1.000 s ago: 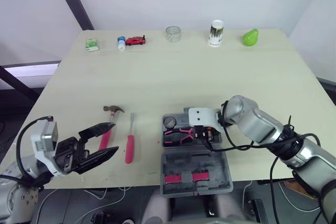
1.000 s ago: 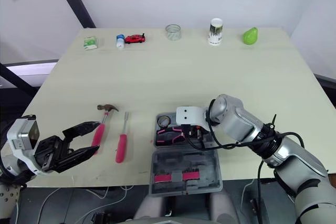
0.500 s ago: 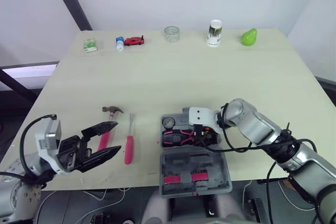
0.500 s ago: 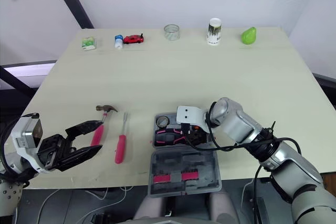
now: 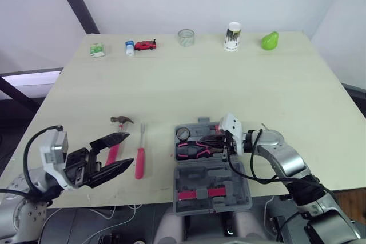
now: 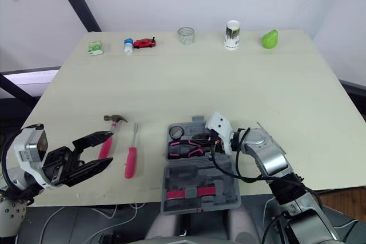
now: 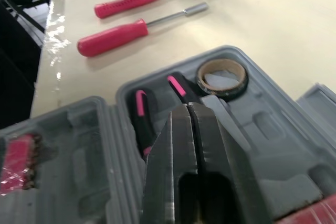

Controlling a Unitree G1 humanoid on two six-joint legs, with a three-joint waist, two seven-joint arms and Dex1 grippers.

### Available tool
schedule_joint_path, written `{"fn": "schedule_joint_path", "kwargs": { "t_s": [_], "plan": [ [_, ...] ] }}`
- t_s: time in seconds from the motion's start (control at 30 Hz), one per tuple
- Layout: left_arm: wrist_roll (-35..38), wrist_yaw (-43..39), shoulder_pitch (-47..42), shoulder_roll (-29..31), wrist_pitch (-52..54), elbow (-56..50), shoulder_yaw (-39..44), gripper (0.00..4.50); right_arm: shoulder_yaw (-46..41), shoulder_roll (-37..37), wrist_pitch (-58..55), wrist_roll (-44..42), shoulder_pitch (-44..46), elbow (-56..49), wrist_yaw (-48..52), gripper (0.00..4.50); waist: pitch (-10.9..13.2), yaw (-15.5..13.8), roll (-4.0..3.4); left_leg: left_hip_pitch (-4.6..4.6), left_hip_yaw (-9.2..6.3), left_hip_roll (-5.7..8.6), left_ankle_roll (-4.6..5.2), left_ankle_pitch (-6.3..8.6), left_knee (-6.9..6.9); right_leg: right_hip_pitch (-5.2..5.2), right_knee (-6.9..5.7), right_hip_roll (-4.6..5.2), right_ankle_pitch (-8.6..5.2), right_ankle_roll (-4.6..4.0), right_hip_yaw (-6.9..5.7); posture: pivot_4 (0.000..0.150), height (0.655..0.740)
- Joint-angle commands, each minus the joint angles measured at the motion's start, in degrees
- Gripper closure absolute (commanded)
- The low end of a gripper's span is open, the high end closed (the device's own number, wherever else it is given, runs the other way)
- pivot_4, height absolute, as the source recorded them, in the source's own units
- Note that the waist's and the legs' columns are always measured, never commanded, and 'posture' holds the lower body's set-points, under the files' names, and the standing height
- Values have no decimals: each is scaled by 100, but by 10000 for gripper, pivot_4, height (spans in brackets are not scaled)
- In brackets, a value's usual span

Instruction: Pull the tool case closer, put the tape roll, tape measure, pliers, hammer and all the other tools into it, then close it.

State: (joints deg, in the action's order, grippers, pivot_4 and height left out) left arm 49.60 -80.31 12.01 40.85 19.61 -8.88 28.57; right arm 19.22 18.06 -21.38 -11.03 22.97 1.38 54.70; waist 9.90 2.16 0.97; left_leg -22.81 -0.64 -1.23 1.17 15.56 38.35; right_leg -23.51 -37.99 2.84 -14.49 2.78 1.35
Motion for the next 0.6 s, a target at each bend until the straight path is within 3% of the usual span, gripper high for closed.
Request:
{"fn": "schedule_joint_path", "kwargs": {
  "t_s": [0.03, 0.4, 0.6],
  "plan": [
    [32, -21, 17, 54, -27, -175, 64, 0, -77, -43, 227, 43, 13, 108, -103, 44472, 0, 0, 0, 0, 0, 0, 0, 0, 0, 0, 0, 0, 0, 0, 0, 1500, 7400],
    [46, 116, 131, -39, -43, -358, 59, 0, 615, -9, 459, 1063, 75, 1720, -354, 44472, -24, 32, 16, 16, 6, -4, 0, 0, 0, 5, -3, -9, 2, -4, 8, 1500, 7400],
    [42, 217, 217, -116, -56, -425, 62, 0, 1111, -177, -206, 1423, 103, 2803, -395, 44472, -137, 31, 37, 139, 9, -15, 0, 1, -21, 108, 4, -19, -18, -42, 12, 1500, 7400]
  ]
}}
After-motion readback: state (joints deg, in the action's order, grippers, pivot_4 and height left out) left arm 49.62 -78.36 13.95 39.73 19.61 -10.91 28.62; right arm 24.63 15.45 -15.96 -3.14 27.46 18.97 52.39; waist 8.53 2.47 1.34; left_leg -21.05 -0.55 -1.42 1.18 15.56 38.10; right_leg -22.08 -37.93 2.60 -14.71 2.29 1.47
